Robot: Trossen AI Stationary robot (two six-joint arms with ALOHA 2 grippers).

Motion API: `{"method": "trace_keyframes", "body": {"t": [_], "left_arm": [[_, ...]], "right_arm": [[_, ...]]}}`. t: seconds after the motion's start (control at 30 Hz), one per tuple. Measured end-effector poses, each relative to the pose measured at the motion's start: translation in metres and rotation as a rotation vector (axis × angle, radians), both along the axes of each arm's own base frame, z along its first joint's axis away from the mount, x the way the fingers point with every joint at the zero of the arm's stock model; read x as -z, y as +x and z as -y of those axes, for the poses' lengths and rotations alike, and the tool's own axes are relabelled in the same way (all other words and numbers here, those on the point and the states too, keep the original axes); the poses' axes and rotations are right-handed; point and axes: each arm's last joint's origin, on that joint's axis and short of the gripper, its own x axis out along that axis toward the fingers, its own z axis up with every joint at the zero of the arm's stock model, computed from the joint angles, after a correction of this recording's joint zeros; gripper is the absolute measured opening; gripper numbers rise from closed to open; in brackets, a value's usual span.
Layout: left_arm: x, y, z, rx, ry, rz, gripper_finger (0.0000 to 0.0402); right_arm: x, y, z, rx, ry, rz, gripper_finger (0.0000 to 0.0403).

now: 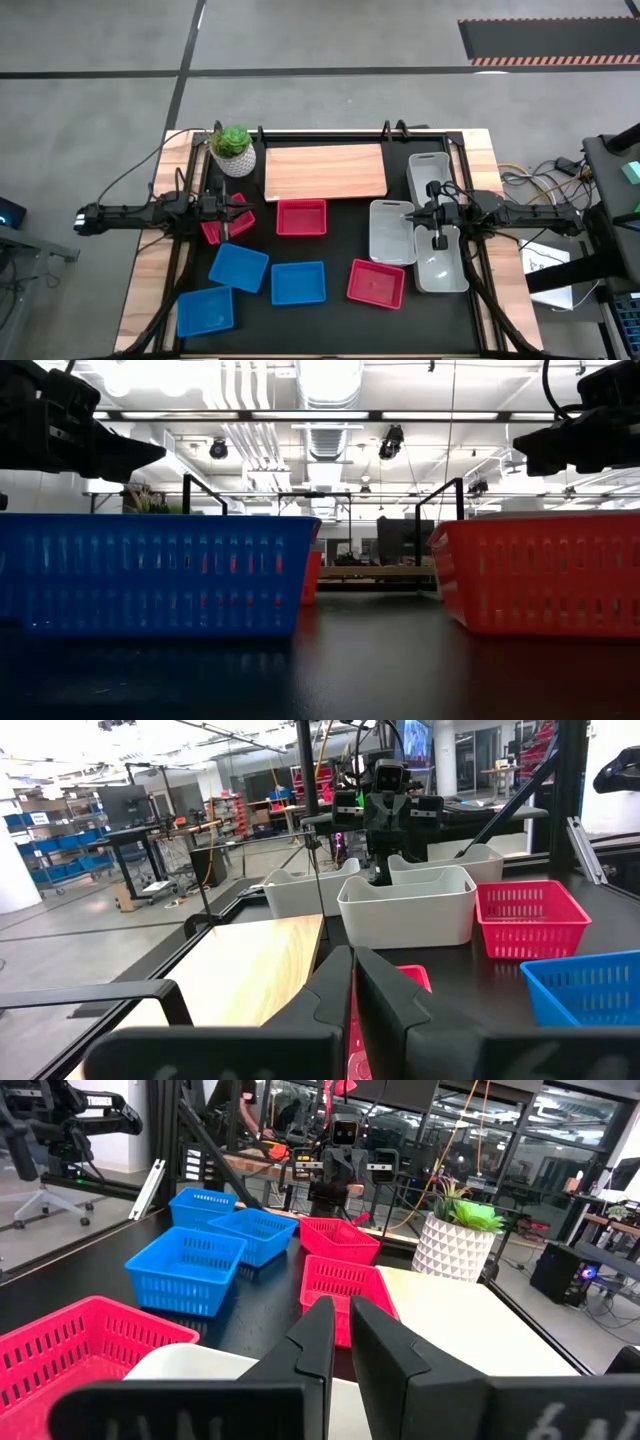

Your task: Stack baskets on shelf by color

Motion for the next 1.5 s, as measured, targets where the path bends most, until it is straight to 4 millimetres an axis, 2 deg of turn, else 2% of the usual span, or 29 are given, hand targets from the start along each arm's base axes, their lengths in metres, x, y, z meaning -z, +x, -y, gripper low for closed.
{"method": "trace_keyframes", "body": {"t": [1.1,1.17,1.3,1.37,1.5], "left_arm": [[0.0,0.0,0.0,0.0,0.0,-0.001,0.0],[0.0,0.0,0.0,0.0,0.0,0.0,0.0],[0.0,0.0,0.0,0.0,0.0,0.0,0.0],[0.0,0.0,0.0,0.0,0.0,0.0,0.0],[0.0,0.0,0.0,0.0,0.0,0.0,0.0]], "right_arm": [[0.0001,0.0,0.0,0.0,0.01,-0.001,0.0029],[0.0001,0.0,-0.0001,-0.001,0.115,-0.009,0.0029],[0.0,0.0,-0.0001,0.008,0.493,-0.037,0.0029],[0.0001,0.0001,0.0004,0.026,0.537,-0.036,0.0029],[0.0005,0.0002,0.0012,0.053,0.504,-0.029,0.0029]]}}
